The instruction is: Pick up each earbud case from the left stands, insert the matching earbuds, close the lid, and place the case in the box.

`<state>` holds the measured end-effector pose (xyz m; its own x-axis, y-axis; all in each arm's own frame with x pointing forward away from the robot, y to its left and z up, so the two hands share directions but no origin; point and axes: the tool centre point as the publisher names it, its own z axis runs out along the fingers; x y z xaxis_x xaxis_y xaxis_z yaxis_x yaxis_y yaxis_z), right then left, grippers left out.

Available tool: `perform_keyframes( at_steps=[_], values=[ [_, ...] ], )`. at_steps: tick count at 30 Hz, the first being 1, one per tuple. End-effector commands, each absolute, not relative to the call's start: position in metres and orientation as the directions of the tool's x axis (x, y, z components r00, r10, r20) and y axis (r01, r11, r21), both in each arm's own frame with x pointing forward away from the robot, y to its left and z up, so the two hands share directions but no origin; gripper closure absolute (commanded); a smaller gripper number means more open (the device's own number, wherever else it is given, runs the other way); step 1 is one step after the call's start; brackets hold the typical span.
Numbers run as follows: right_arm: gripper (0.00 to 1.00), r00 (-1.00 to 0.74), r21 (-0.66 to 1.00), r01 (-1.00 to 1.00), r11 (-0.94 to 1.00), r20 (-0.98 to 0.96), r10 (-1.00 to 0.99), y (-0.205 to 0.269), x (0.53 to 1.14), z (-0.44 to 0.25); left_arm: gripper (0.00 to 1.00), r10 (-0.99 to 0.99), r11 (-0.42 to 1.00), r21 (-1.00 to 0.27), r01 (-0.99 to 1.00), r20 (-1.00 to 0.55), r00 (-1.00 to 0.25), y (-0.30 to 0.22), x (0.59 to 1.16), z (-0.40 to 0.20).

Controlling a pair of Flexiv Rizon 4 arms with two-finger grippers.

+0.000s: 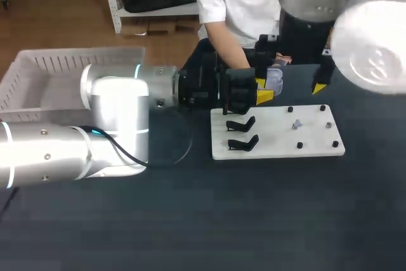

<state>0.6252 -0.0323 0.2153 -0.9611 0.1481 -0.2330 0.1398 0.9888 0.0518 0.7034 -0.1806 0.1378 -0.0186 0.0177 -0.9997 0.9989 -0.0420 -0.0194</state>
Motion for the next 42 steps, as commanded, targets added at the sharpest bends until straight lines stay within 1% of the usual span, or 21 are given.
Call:
perform_keyframes(
  at_steps=[1, 14, 15, 17, 18, 20, 25, 29, 31, 35, 42],
  values=[
    [0.0, -0.916, 0.086, 0.132, 0.987, -0.369, 0.155, -0.039, 0.609, 0.214, 1.0, 0.016, -0.043, -0.019, 0.999, -1.0, -0.019, -0.181, 0.705, 0.137],
    [0.0, -0.916, 0.086, 0.132, 0.987, -0.369, 0.155, -0.039, 0.609, 0.214, 1.0, 0.016, -0.043, -0.019, 0.999, -1.0, -0.019, -0.181, 0.705, 0.137],
    [0.0, -0.928, 0.076, 0.119, 0.99, -0.346, 0.138, -0.04, 0.607, 0.208, 1.0, 0.016, -0.043, -0.019, 0.999, -1.0, -0.019, -0.181, 0.705, 0.137],
    [0.0, -0.927, 0.144, 0.126, 0.982, -0.336, 0.168, -0.043, 0.605, 0.205, 1.0, 0.016, -0.043, -0.019, 0.999, -1.0, -0.019, -0.181, 0.705, 0.137],
    [0.0, -0.923, 0.133, 0.129, 0.983, -0.346, 0.168, -0.045, 0.604, 0.204, 1.0, 0.016, -0.043, -0.019, 0.999, -1.0, -0.019, -0.181, 0.705, 0.137],
    [0.0, -0.909, 0.165, 0.152, 0.975, -0.364, 0.203, -0.052, 0.602, 0.2, 1.0, 0.016, -0.043, -0.019, 0.999, -1.0, -0.019, -0.181, 0.705, 0.137],
    [0.0, -0.895, 0.177, 0.206, 0.962, -0.362, 0.259, -0.068, 0.597, 0.179, 1.0, 0.016, -0.043, -0.019, 0.999, -1.0, -0.019, -0.181, 0.705, 0.137],
    [0.0, -0.903, 0.195, 0.243, 0.95, -0.311, 0.295, -0.076, 0.597, 0.155, 1.0, 0.016, -0.043, -0.019, 0.999, -1.0, -0.019, -0.181, 0.705, 0.137],
    [0.0, -0.905, 0.239, 0.262, 0.935, -0.276, 0.324, -0.081, 0.598, 0.142, 1.0, 0.016, -0.043, -0.019, 0.999, -1.0, -0.019, -0.181, 0.705, 0.137],
    [0.0, -0.921, 0.236, 0.25, 0.939, -0.242, 0.306, -0.087, 0.603, 0.116, 1.0, 0.016, -0.043, -0.019, 0.999, -1.0, -0.019, -0.181, 0.705, 0.137],
    [0.0, -0.915, 0.248, 0.259, 0.934, -0.246, 0.319, -0.094, 0.625, 0.087, 1.0, 0.016, -0.043, -0.019, 0.999, -1.0, -0.019, -0.181, 0.705, 0.137]
  ],
)
